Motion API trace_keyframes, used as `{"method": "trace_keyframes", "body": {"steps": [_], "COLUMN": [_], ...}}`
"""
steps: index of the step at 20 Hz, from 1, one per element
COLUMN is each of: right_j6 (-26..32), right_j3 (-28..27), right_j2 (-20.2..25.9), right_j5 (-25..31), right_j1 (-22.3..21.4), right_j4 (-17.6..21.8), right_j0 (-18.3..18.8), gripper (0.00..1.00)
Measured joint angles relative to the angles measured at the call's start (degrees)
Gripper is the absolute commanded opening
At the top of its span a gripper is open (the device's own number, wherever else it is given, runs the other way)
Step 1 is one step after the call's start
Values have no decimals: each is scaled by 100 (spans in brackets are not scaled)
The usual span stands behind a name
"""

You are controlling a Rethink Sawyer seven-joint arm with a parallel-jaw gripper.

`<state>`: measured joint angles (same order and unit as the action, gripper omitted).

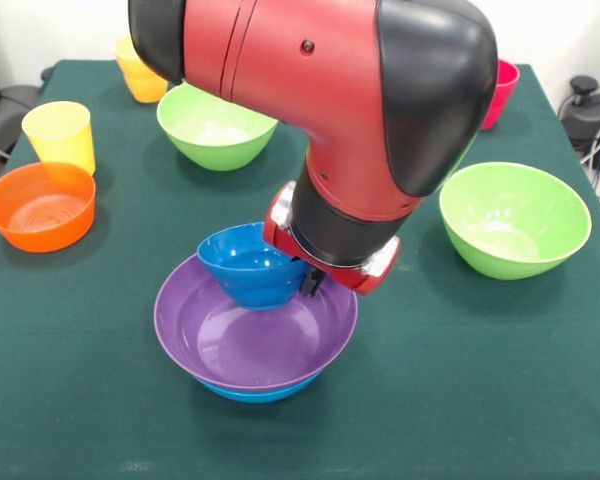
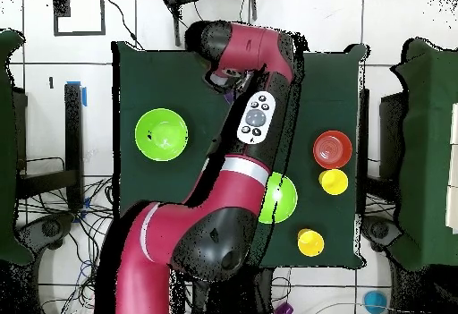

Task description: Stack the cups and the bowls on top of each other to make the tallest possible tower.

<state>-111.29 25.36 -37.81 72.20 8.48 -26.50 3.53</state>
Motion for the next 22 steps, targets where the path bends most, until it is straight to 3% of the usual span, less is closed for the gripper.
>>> {"method": "trace_keyframes", "body": {"steps": [22], "right_j6": [0], "right_j3": [-259], "right_j2": [0], "right_j5": [-1], "right_j1": [145], "right_j4": [-1], "right_j0": [278], "gripper": [0]}}
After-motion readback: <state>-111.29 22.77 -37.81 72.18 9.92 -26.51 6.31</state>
